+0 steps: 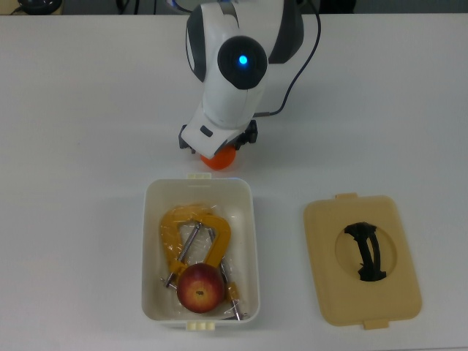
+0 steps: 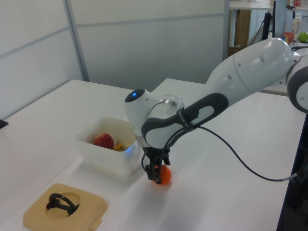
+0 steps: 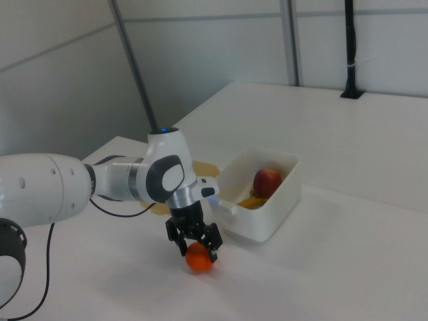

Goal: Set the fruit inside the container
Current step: 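Lift the orange, carry it into the container, and release it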

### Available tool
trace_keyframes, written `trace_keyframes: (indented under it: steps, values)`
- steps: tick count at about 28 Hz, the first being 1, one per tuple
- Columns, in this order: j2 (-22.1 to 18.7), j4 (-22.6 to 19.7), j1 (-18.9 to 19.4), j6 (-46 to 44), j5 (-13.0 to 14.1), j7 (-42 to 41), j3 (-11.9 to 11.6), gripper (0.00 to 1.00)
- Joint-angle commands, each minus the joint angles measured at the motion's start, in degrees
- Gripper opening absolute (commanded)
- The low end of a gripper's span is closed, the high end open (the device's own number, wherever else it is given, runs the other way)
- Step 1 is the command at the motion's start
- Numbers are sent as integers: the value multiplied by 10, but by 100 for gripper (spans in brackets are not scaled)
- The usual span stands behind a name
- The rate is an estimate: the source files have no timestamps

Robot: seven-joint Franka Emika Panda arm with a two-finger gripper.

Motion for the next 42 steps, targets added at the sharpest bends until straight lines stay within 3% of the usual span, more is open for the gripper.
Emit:
trace_keyframes:
  steps: [1,2,3,4,5,9,12,15,21,24,28,31,34,35,36,37,42]
  values:
    - [9,-3,6,23,-14,27,-1,100]
    - [9,-3,6,22,-14,27,-1,94]
    - [8,-3,6,22,-15,27,-1,79]
    - [6,-2,5,20,-14,27,-1,39]
    - [4,-2,3,19,-14,27,-1,25]
    - [-19,-3,1,8,-14,24,-3,24]
    - [-40,10,-1,-1,-12,27,-7,24]
    - [-60,55,-17,-11,-6,29,-10,25]
    - [-56,121,-20,10,2,36,-10,28]
    - [-52,125,-17,66,2,46,-8,28]
    - [-33,123,-13,189,-11,107,-8,30]
    - [-5,125,-12,236,-50,139,-8,34]
    - [15,127,-12,256,-77,156,-9,42]
    - [24,127,-13,265,-85,163,-9,50]
    - [26,127,-13,267,-86,164,-10,69]
    - [27,127,-13,267,-85,168,-10,98]
    - [21,125,-13,261,-85,184,-10,100]
